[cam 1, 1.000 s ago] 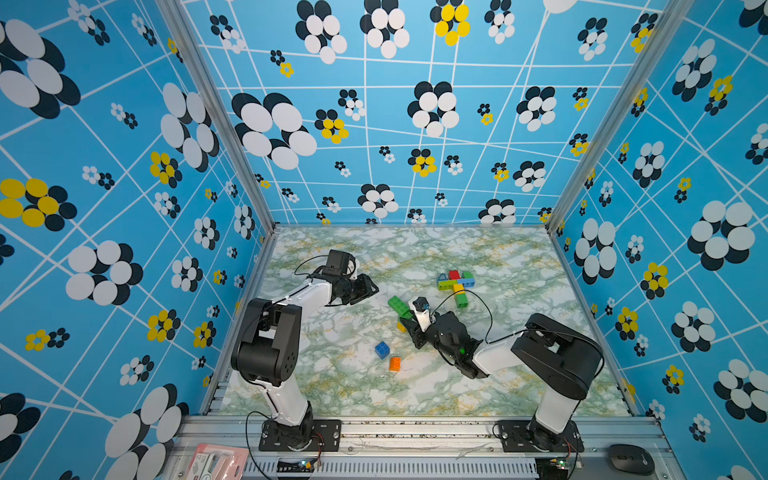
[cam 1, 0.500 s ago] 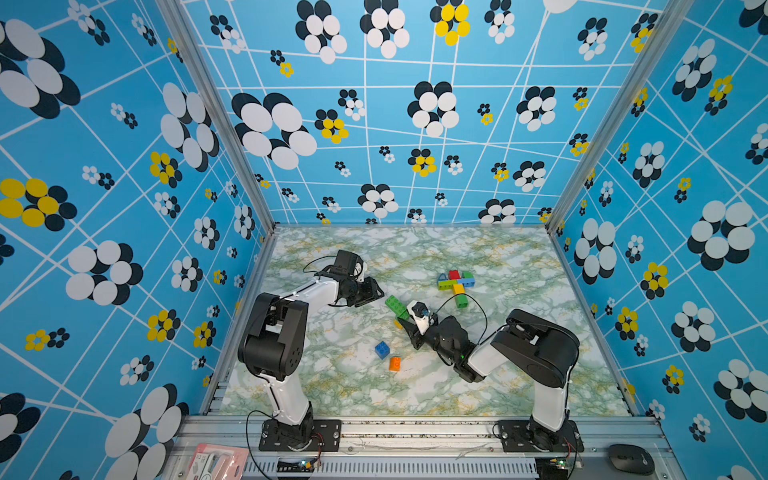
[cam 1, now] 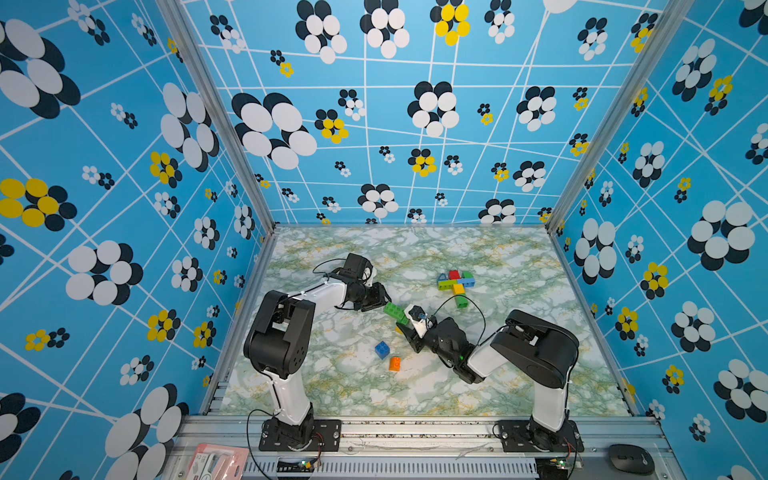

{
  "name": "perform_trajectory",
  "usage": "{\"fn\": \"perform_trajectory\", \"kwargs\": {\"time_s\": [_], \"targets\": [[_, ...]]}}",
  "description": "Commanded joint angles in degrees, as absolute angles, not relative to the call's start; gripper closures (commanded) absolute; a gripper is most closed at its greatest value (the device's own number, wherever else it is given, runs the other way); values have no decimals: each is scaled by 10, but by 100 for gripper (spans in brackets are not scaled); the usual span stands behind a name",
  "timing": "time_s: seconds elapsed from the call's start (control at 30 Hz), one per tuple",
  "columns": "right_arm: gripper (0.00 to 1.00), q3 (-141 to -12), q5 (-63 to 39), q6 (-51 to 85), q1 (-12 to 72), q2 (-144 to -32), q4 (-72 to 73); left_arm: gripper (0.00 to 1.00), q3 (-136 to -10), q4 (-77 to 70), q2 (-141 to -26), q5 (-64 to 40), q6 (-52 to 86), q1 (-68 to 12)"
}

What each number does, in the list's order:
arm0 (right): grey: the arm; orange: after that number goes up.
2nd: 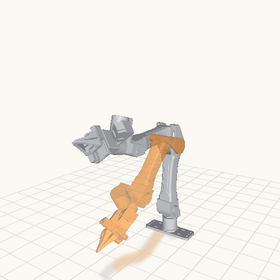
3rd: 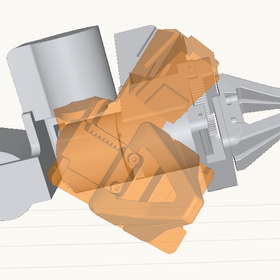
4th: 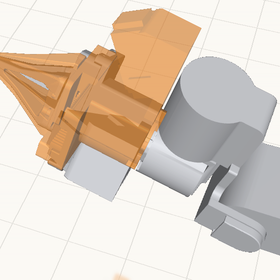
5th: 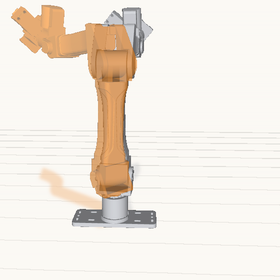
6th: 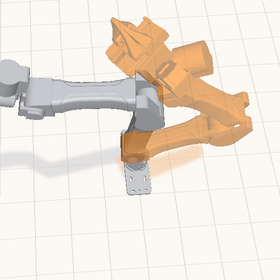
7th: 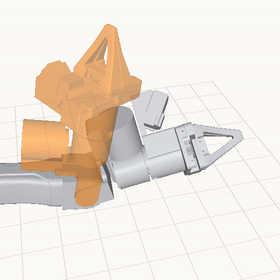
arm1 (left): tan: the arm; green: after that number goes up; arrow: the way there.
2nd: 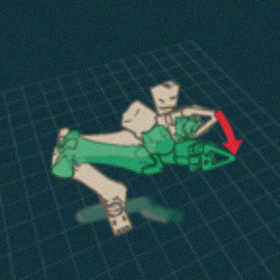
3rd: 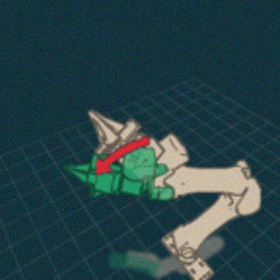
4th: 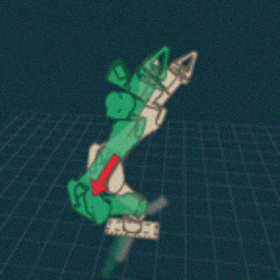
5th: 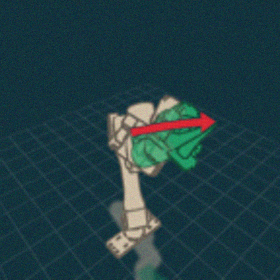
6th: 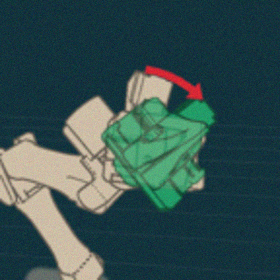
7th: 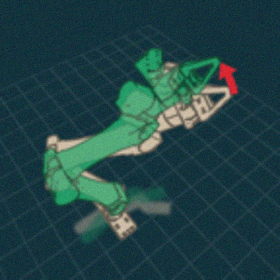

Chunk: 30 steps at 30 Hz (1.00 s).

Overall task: Assemble a fork with lego
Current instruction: Adjust the lego brick at the center of the board.

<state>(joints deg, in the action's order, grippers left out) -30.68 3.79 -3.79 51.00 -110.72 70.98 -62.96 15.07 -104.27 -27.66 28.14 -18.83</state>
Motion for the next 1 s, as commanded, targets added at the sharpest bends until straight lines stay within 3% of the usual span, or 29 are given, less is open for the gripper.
{"fn": "perform_trajectory", "kwargs": {"time_s": [0.0,0.07,0.27,0.53,0.63,0.7,0.87,0.97], "targets": [[42,-318,35,-42,518,-1086,678,51,-645,166,-1050,-273,265,-190],[34,-320,35,-44,517,-1077,667,51,-642,167,-1049,-268,265,-187],[22,-312,35,-51,522,-1025,631,51,-633,159,-1047,-273,267,-183],[3,-298,58,-45,533,-869,486,51,-628,158,-1047,-260,274,-180],[1,-334,138,30,533,-792,340,51,-616,147,-1043,-250,289,-168],[1,-394,197,90,533,-760,169,52,-611,142,-1040,-247,292,-162],[1,-549,275,234,533,-758,-190,51,-611,141,-1032,-241,289,-161],[1,-596,312,309,532,-774,-294,51,-605,135,-1025,-240,289,-161]]}}
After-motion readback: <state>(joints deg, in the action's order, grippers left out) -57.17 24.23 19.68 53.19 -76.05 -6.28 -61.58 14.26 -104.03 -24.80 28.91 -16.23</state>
